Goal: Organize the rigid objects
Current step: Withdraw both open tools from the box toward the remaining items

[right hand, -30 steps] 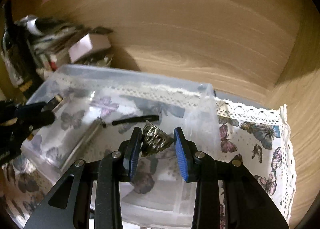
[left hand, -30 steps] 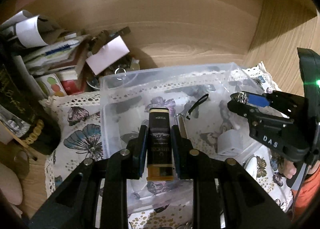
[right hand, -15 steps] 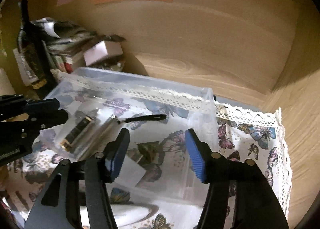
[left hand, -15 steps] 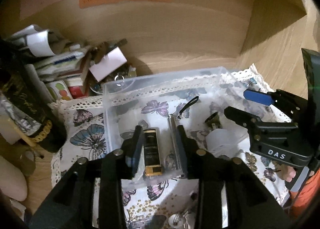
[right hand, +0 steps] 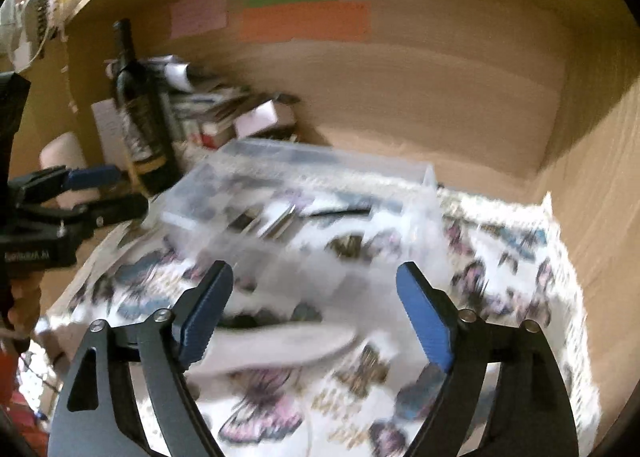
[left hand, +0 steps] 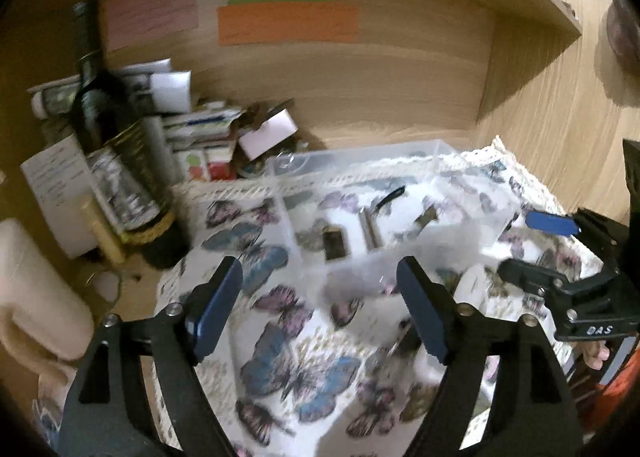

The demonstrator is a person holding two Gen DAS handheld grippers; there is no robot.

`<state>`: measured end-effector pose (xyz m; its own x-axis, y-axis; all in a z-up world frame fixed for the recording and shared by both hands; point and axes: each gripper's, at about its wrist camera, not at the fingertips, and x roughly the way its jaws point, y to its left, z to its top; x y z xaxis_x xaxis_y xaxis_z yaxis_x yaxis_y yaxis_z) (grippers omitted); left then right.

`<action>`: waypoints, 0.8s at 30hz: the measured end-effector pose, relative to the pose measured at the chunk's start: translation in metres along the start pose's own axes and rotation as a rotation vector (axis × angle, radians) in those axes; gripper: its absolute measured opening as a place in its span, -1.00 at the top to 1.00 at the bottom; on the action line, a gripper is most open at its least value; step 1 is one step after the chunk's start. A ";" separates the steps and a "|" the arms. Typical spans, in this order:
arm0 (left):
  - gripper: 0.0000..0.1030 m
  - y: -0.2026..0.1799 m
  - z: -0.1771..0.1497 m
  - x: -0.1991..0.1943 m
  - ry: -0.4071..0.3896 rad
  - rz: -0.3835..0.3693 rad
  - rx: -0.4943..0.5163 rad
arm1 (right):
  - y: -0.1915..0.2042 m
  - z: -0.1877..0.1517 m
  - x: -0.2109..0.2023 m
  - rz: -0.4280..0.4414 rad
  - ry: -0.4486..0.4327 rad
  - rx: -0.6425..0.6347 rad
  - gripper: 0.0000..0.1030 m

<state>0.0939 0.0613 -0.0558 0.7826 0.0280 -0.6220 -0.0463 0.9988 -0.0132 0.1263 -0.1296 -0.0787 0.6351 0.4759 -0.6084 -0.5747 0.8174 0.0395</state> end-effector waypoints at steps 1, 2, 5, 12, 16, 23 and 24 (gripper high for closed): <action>-0.56 0.002 -0.007 -0.002 0.006 0.008 0.002 | 0.002 -0.008 0.001 0.017 0.015 0.007 -0.59; -0.56 0.002 -0.011 -0.001 0.012 0.013 0.002 | 0.005 -0.015 0.002 0.036 0.033 0.013 -0.59; -0.57 0.008 -0.028 -0.001 0.046 0.018 -0.014 | 0.018 -0.036 0.008 0.080 0.080 0.012 -0.59; -0.57 0.017 -0.061 0.001 0.124 0.020 -0.057 | 0.042 -0.063 0.029 0.129 0.174 -0.009 -0.59; -0.57 0.017 -0.070 0.000 0.131 0.013 -0.058 | 0.049 -0.063 0.042 0.137 0.205 -0.009 -0.59; -0.57 0.011 -0.075 0.003 0.131 -0.001 -0.029 | 0.065 -0.055 0.057 0.079 0.223 -0.013 -0.59; -0.57 0.010 -0.075 0.004 0.132 -0.007 -0.024 | 0.066 -0.054 0.057 0.071 0.219 0.000 -0.57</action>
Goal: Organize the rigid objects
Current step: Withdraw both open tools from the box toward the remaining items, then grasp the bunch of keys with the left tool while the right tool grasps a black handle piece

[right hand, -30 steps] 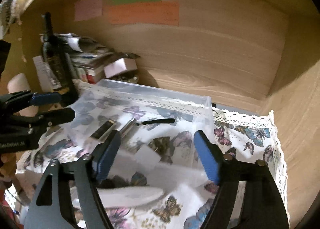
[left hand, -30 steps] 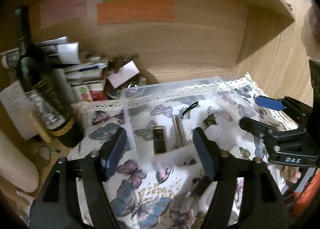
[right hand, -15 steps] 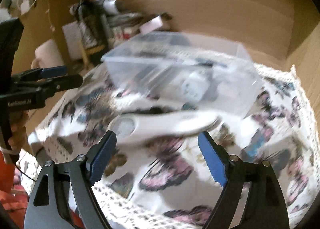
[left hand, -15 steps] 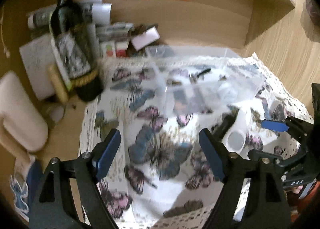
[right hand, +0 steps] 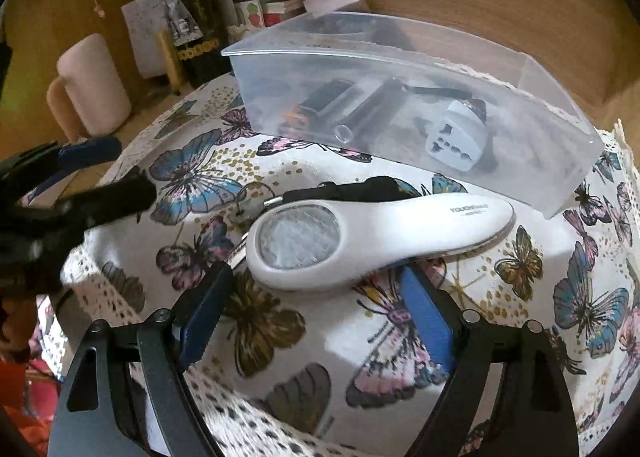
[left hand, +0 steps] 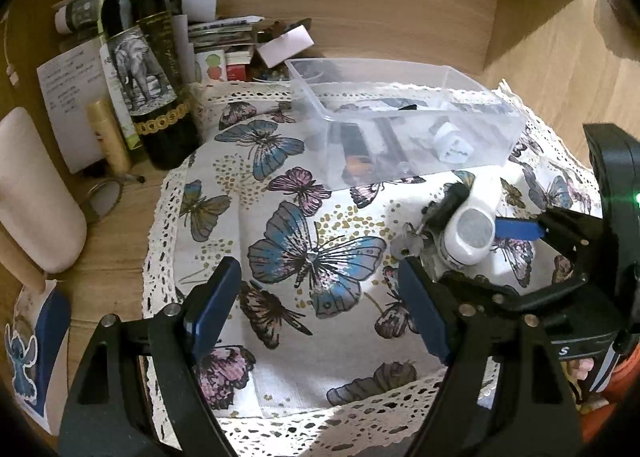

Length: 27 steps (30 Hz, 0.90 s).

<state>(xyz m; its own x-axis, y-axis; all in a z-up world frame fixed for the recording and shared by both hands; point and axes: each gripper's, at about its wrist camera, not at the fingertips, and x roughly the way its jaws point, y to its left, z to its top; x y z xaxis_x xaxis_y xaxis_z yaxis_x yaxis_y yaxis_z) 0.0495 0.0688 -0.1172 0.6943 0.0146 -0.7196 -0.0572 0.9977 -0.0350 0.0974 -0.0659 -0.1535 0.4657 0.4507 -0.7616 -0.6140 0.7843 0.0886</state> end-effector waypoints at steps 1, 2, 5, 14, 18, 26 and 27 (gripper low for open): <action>-0.57 0.000 0.000 0.001 0.001 -0.004 0.004 | 0.000 0.001 0.001 -0.006 -0.002 0.006 -0.44; -0.57 0.000 0.000 0.002 0.002 -0.008 0.007 | 0.000 0.002 0.001 -0.017 -0.007 0.009 -0.27; -0.57 0.000 -0.001 0.005 0.014 -0.021 0.008 | -0.004 0.002 0.000 -0.008 -0.018 0.024 -0.13; -0.54 -0.021 0.005 0.018 0.061 -0.053 0.065 | -0.013 -0.010 -0.016 0.026 -0.047 0.042 -0.05; -0.28 -0.035 0.010 0.029 0.106 -0.100 0.077 | -0.018 -0.018 -0.028 0.016 -0.071 0.046 0.01; 0.04 -0.062 0.021 0.054 0.170 -0.130 0.113 | -0.029 -0.032 -0.048 0.016 -0.108 0.043 0.15; 0.06 -0.064 0.021 0.057 0.167 -0.112 0.121 | -0.030 -0.033 -0.050 0.017 -0.112 0.043 0.16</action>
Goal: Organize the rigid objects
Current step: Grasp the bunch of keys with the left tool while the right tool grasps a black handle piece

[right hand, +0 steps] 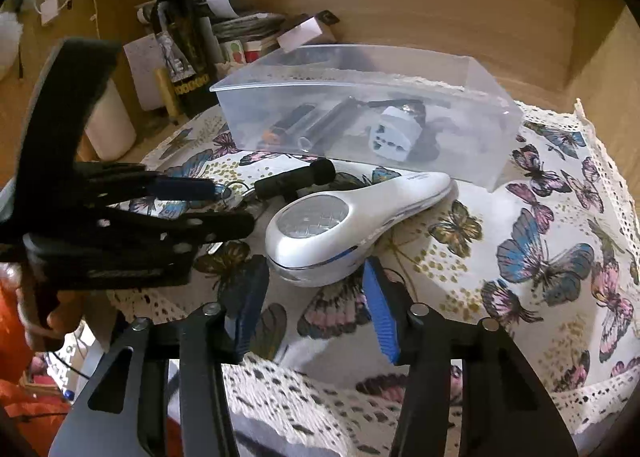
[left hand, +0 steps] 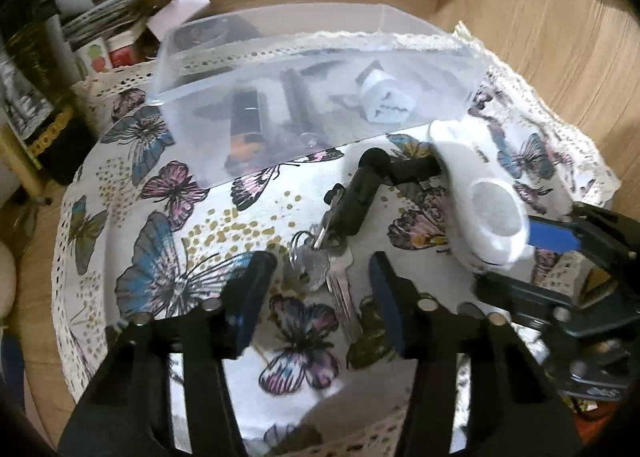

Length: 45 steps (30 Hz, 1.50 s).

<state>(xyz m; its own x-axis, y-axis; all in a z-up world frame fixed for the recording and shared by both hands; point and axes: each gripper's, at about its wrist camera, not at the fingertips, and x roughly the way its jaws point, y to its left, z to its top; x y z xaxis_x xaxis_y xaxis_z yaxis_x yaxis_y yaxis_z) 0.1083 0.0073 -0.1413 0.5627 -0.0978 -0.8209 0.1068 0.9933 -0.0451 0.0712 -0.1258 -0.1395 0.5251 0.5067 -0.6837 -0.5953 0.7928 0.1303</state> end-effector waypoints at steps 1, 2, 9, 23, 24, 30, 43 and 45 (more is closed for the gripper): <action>0.13 -0.002 0.001 0.001 -0.009 0.012 0.009 | -0.001 -0.001 -0.003 0.000 -0.007 0.002 0.18; 0.31 -0.003 0.002 0.001 -0.011 0.014 0.013 | -0.003 -0.002 -0.007 0.003 -0.015 0.005 0.22; 0.52 -0.004 -0.005 -0.004 -0.027 0.006 0.023 | -0.016 -0.001 -0.018 -0.012 -0.025 0.023 0.95; 0.55 0.011 -0.026 -0.025 -0.077 0.041 -0.036 | -0.019 0.021 -0.013 -0.024 -0.049 0.001 -0.32; 0.55 0.013 -0.027 -0.028 -0.085 0.040 -0.044 | -0.015 0.027 -0.010 -0.025 -0.056 -0.011 -0.33; 0.55 0.024 -0.028 -0.046 -0.136 0.044 -0.066 | 0.008 0.058 0.013 0.024 -0.036 -0.064 -0.32; 0.55 0.051 -0.025 -0.078 -0.228 0.044 -0.109 | 0.032 0.068 0.073 0.037 0.138 -0.070 0.34; 0.55 0.052 -0.023 -0.078 -0.235 0.040 -0.111 | 0.034 0.066 0.073 0.028 0.134 -0.079 0.34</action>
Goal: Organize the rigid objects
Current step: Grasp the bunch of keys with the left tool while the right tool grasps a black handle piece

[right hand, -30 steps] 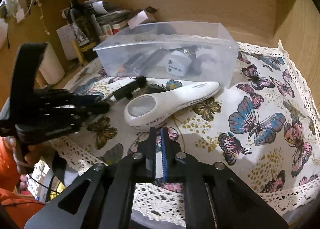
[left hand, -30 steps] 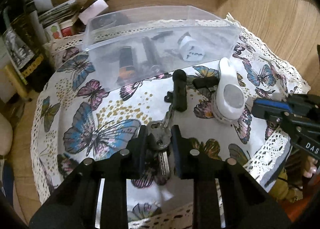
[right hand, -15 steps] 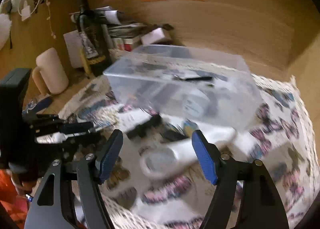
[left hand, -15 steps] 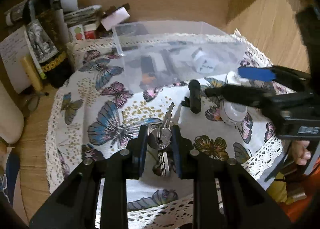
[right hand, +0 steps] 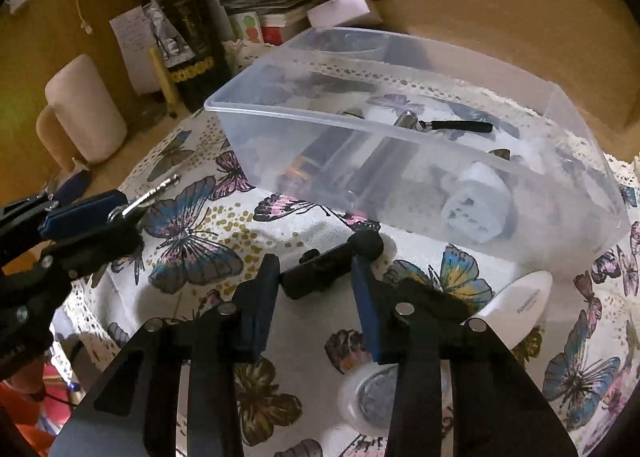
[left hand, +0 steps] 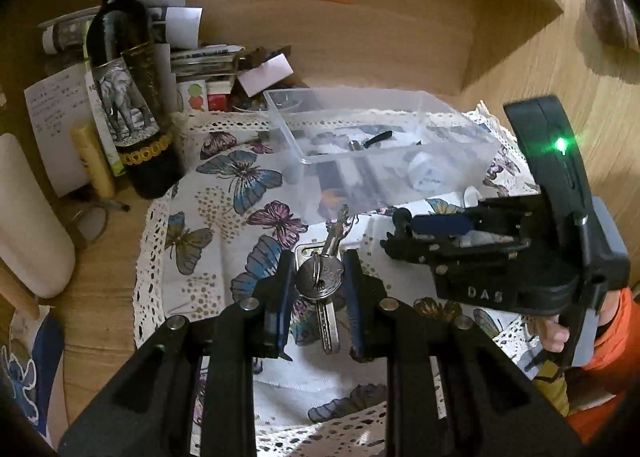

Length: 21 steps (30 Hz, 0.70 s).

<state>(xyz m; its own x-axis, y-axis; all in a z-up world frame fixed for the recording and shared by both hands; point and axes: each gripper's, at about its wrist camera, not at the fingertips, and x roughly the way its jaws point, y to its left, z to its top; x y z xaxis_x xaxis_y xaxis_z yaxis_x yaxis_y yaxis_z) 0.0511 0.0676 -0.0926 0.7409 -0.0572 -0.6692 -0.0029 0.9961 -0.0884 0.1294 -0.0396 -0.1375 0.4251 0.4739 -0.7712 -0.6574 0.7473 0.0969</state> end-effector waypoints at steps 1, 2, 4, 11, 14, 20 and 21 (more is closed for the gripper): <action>0.55 0.001 0.001 0.000 -0.003 -0.003 0.000 | 0.000 0.000 0.001 -0.004 -0.001 -0.005 0.34; 0.55 0.001 0.002 0.000 -0.007 -0.007 0.001 | 0.001 0.000 0.001 -0.008 -0.002 -0.010 0.35; 0.55 -0.001 0.004 -0.001 -0.018 -0.012 0.004 | 0.000 -0.002 0.001 -0.011 0.005 -0.006 0.37; 0.55 -0.007 0.009 -0.001 -0.034 -0.028 0.018 | -0.003 -0.001 0.003 0.004 0.017 0.040 0.34; 0.55 -0.009 0.010 -0.001 -0.036 -0.027 0.022 | -0.003 0.003 0.009 0.011 0.022 0.065 0.28; 0.55 -0.007 0.016 0.000 -0.038 -0.016 0.019 | -0.002 0.006 0.013 0.001 0.008 0.062 0.42; 0.55 -0.006 0.018 0.001 -0.037 -0.019 0.016 | -0.001 0.005 0.012 0.001 0.004 0.056 0.44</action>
<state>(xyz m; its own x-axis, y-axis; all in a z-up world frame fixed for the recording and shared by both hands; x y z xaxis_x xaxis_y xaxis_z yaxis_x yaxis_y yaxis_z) 0.0643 0.0623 -0.0794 0.7651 -0.0739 -0.6397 0.0219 0.9958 -0.0889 0.1381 -0.0327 -0.1436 0.4222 0.4727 -0.7735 -0.6219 0.7718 0.1322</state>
